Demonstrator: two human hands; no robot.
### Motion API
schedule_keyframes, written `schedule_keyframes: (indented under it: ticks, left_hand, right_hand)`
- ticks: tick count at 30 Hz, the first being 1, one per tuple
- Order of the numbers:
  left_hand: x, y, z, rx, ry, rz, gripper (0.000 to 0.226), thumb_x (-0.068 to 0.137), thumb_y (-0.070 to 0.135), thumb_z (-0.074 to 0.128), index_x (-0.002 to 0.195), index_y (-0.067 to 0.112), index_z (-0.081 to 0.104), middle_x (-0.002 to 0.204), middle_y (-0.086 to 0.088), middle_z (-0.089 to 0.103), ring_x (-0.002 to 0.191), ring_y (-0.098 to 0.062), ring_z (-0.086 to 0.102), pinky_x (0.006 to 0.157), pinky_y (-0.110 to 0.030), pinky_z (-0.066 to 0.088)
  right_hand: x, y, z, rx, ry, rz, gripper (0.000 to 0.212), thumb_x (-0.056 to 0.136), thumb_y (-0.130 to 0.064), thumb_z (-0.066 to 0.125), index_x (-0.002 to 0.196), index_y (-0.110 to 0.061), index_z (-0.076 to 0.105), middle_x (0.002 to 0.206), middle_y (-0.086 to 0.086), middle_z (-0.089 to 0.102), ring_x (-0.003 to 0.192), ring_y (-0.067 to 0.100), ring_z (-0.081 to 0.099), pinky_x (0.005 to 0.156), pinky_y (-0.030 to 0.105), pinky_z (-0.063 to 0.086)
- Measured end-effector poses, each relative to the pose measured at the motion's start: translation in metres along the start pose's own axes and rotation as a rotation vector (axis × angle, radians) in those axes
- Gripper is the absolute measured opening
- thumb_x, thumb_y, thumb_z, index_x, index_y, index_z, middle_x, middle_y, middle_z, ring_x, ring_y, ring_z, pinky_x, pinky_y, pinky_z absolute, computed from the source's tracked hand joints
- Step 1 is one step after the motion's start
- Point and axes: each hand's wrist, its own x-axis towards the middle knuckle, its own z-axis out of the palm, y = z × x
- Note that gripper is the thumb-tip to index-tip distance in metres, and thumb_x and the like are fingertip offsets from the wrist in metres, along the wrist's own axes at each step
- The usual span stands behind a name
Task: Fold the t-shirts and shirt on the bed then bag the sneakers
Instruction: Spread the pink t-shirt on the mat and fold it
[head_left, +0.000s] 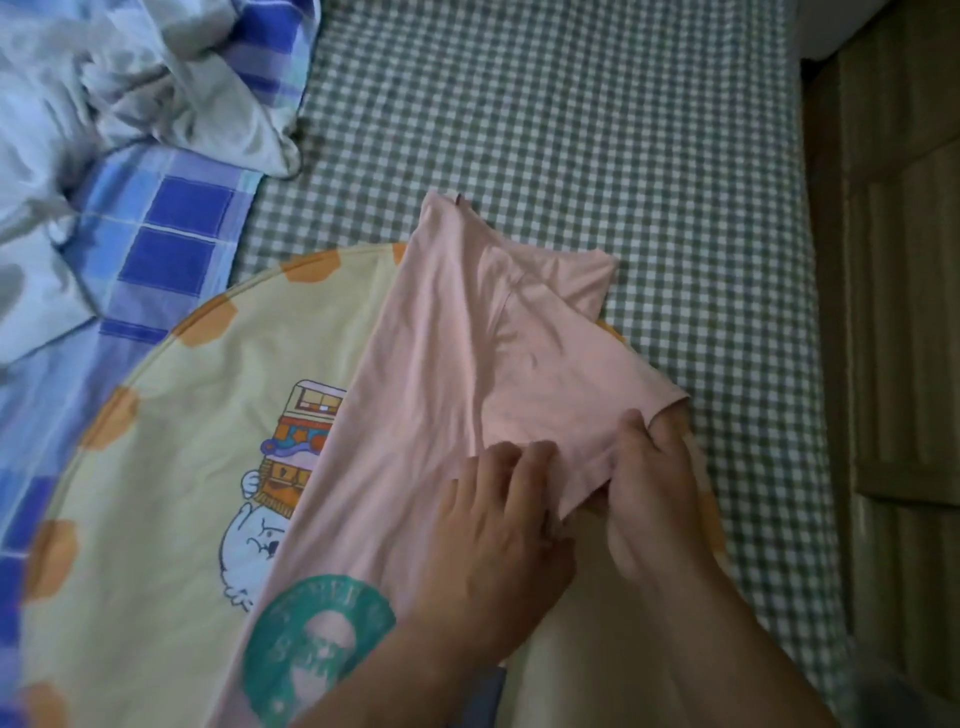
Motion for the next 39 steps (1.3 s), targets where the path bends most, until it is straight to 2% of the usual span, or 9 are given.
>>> schedule_keyframes:
  ticks: [4, 7, 11, 15, 19, 23, 29, 35, 39]
  left_hand:
    - [0.009, 0.008, 0.007, -0.026, 0.081, -0.171, 0.061, 0.082, 0.036, 0.070, 0.136, 0.016, 0.049, 0.116, -0.006, 0.054, 0.095, -0.032, 0.055, 0.081, -0.044, 0.050]
    - [0.012, 0.006, 0.003, -0.083, 0.222, -0.203, 0.046, 0.085, 0.032, 0.065, 0.128, 0.015, 0.063, 0.109, -0.007, 0.056, 0.090, -0.032, 0.056, 0.077, -0.042, 0.051]
    - [0.003, 0.013, -0.015, -0.467, 0.306, -0.535, 0.031, 0.091, 0.016, 0.057, 0.117, 0.018, 0.074, 0.101, 0.002, 0.058, 0.092, -0.012, 0.057, 0.082, -0.018, 0.045]
    - [0.001, -0.009, -0.026, -0.931, 0.208, -1.019, 0.008, 0.080, 0.015, 0.066, 0.082, 0.011, 0.073, 0.072, -0.003, 0.073, 0.073, -0.024, 0.068, 0.068, -0.044, 0.055]
    - [-0.005, -0.029, -0.034, -0.790, 0.191, -1.007, 0.023, 0.081, 0.034, 0.062, 0.079, 0.011, 0.068, 0.067, -0.004, 0.072, 0.069, -0.027, 0.072, 0.070, -0.053, 0.057]
    - [-0.003, -0.037, -0.036, -0.892, 0.187, -1.065, 0.012, 0.093, 0.016, 0.065, 0.085, 0.010, 0.071, 0.066, -0.004, 0.074, 0.058, -0.019, 0.073, 0.059, -0.032, 0.057]
    - [-0.002, -0.040, -0.034, -0.770, 0.262, -1.020, 0.021, 0.095, 0.016, 0.063, 0.075, 0.011, 0.067, 0.055, -0.001, 0.068, 0.047, -0.010, 0.061, 0.053, -0.026, 0.049]
    - [0.007, -0.047, -0.035, -0.568, 0.348, -0.944, 0.011, 0.097, 0.034, 0.061, 0.095, 0.027, 0.069, 0.072, 0.007, 0.070, 0.068, -0.012, 0.067, 0.063, -0.031, 0.049]
    - [0.008, -0.049, -0.033, -0.664, 0.311, -0.983, 0.005, 0.095, 0.032, 0.063, 0.092, 0.029, 0.066, 0.072, 0.004, 0.071, 0.067, -0.019, 0.069, 0.067, -0.040, 0.056]
  right_hand:
    - [-0.018, -0.011, 0.005, 0.258, -0.125, 0.162, 0.033, 0.109, -0.022, 0.040, 0.139, -0.016, 0.051, 0.120, 0.013, 0.070, 0.098, 0.029, 0.074, 0.080, 0.048, 0.060]
    - [-0.019, -0.024, 0.007, 0.245, -0.142, 0.094, 0.028, 0.108, -0.017, 0.040, 0.129, -0.017, 0.059, 0.114, 0.009, 0.073, 0.101, 0.027, 0.073, 0.093, 0.055, 0.056]
    - [-0.023, -0.046, 0.036, -0.170, -0.274, -0.184, 0.037, 0.106, -0.039, 0.039, 0.137, -0.026, 0.054, 0.135, -0.003, 0.061, 0.122, 0.015, 0.059, 0.111, 0.046, 0.044]
    - [-0.005, -0.059, 0.084, -0.680, -0.516, -0.452, 0.054, 0.106, -0.049, 0.032, 0.157, -0.030, 0.032, 0.156, -0.003, 0.024, 0.143, 0.009, 0.023, 0.115, 0.026, 0.017]
    - [0.060, -0.071, 0.094, -1.015, -0.363, -0.722, 0.046, 0.104, -0.033, 0.047, 0.149, -0.026, 0.045, 0.148, 0.000, 0.033, 0.138, 0.024, 0.030, 0.118, 0.037, 0.027]
    - [0.104, -0.088, 0.113, -1.302, -0.497, -0.917, 0.051, 0.094, -0.040, 0.063, 0.143, -0.029, 0.054, 0.142, 0.004, 0.050, 0.129, 0.030, 0.038, 0.113, 0.036, 0.031]
    - [0.120, -0.100, 0.121, -1.293, -0.521, -1.020, 0.010, 0.091, -0.037, 0.067, 0.089, -0.027, 0.068, 0.092, -0.005, 0.065, 0.104, 0.024, 0.050, 0.088, 0.035, 0.038]
    - [0.121, -0.099, 0.107, -1.368, -0.357, -1.142, 0.016, 0.095, -0.038, 0.062, 0.089, -0.024, 0.066, 0.106, -0.001, 0.070, 0.108, 0.028, 0.049, 0.102, 0.039, 0.026]
    - [0.089, -0.089, 0.138, -1.414, -0.631, -1.248, 0.034, 0.095, -0.055, 0.051, 0.111, -0.031, 0.069, 0.117, -0.011, 0.063, 0.128, 0.025, 0.039, 0.113, 0.043, 0.015]
